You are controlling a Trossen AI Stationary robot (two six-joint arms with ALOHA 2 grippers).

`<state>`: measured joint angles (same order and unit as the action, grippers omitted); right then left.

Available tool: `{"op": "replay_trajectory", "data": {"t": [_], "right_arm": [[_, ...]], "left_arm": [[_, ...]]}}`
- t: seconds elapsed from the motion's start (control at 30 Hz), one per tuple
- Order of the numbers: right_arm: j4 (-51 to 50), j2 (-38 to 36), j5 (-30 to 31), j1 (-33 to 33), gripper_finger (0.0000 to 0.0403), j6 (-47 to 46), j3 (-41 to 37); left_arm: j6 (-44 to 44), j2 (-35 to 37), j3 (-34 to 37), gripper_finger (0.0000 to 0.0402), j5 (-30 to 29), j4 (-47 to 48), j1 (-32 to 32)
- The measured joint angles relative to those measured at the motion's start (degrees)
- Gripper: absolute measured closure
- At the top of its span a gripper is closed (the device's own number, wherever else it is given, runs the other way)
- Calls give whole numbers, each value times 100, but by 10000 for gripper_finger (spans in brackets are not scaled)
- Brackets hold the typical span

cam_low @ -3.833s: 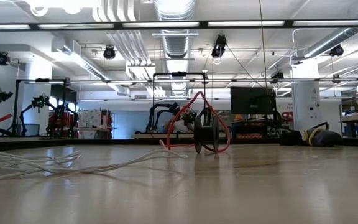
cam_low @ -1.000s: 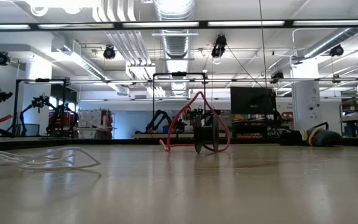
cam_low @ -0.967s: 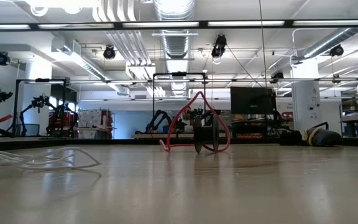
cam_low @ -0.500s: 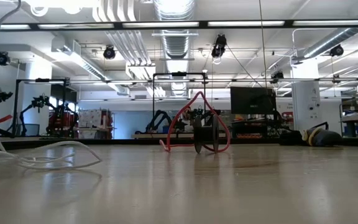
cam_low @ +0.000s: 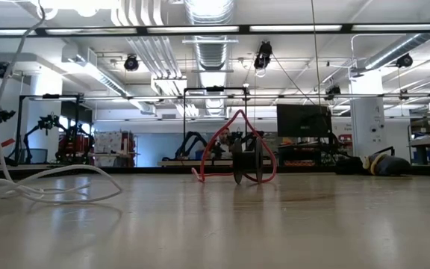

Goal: Coil cords
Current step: Coil the white wire onto the spool

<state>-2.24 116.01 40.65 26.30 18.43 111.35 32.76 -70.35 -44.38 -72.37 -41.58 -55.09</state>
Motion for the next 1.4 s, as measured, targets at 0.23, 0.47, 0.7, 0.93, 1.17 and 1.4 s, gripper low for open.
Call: {"op": "replay_trajectory", "data": {"t": [0.23,0.47,0.7,0.93,1.17,1.4], "right_arm": [[-30,0,473,-43,313,-56,0],[-54,0,480,-74,358,-134,0],[-127,-52,620,-68,398,-98,0],[-838,-478,576,119,401,-256,4],[-1117,-494,526,272,402,357,-9],[-1134,-498,-615,301,402,742,-7]], "left_arm": [[113,190,0,324,-176,-5,4],[-25,204,0,324,-198,-3,9],[-71,194,0,322,-690,12,-28],[-21,200,0,289,-1583,112,-277],[-498,200,20,259,-1455,256,-375],[-1557,200,26,243,-267,1159,-374]]}}
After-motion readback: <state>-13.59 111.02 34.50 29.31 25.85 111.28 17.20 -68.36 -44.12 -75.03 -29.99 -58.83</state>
